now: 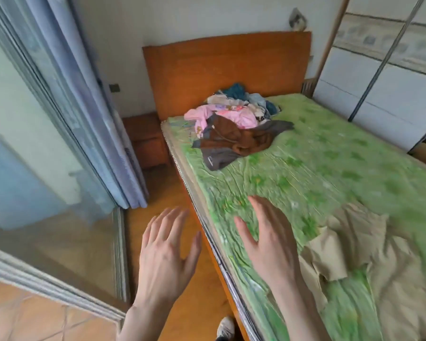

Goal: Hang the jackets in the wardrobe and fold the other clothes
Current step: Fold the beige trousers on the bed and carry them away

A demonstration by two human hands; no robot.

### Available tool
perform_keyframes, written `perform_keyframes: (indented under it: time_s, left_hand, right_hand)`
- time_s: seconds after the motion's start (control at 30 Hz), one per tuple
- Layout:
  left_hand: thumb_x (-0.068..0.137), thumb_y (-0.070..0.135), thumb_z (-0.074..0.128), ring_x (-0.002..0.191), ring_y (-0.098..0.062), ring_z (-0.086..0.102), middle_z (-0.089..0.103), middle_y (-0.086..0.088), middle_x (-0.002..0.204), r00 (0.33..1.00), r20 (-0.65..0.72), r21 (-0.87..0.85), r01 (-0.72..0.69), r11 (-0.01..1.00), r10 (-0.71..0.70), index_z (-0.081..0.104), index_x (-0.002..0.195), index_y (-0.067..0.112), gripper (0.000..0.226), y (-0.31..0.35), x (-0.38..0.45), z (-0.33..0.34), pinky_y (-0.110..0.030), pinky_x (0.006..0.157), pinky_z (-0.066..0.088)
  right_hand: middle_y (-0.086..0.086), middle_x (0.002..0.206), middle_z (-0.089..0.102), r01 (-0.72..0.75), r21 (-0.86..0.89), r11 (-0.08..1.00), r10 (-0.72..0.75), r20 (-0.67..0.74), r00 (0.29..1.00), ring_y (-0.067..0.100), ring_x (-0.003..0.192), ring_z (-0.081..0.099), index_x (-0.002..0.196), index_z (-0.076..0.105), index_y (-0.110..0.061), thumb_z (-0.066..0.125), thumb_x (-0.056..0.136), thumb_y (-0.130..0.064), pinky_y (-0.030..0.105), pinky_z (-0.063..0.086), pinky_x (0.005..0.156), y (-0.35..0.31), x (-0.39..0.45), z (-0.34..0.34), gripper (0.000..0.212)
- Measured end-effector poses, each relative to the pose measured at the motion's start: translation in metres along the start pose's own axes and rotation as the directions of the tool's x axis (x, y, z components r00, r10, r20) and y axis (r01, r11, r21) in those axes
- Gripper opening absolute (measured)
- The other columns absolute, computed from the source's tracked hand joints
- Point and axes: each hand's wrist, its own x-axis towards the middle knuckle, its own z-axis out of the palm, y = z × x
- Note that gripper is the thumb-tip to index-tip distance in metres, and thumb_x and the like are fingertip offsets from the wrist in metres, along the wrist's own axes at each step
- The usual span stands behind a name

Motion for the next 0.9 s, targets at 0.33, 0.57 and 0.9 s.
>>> perform_keyframes:
  time_s: [0.33,0.57,0.9]
  left_hand:
    - [0.104,0.045,0.054,0.140,-0.029,0.051,0.060,-0.004,0.144,0.955,0.132,-0.070,-0.258,0.964,0.265,0.060,0.142,0.015,0.048,0.026,0.154,0.101,-0.049,0.113,0.043]
    - [0.103,0.045,0.055,0.136,-0.030,0.053,0.061,-0.005,0.141,0.894,0.183,-0.191,-0.375,0.907,0.408,0.062,0.139,0.014,0.048,0.046,0.228,0.171,-0.049,0.109,0.046]
    - [0.103,0.037,0.058,0.123,-0.034,0.062,0.067,-0.011,0.133,0.742,0.229,-0.451,-0.493,0.744,0.630,0.066,0.132,0.008,0.042,0.090,0.288,0.296,-0.050,0.102,0.051]
  right_hand:
    - [0.003,0.154,0.053,-0.269,-0.089,0.959,0.257,-0.122,0.959,0.018,0.141,0.050,0.155,0.045,-0.017,0.035,0.105,-0.063,0.045,0.045,0.114,0.088,0.091,0.004,0.069]
    - [0.004,0.148,0.058,-0.431,-0.123,0.894,0.398,-0.226,0.889,0.021,0.136,0.053,0.151,0.050,-0.015,0.044,0.106,-0.057,0.042,0.047,0.110,0.135,0.112,0.006,0.061]
    - [0.001,0.146,0.057,-0.721,-0.118,0.682,0.643,-0.372,0.669,0.021,0.135,0.051,0.145,0.056,-0.021,0.043,0.105,-0.055,0.039,0.041,0.113,0.174,0.112,0.007,0.054]
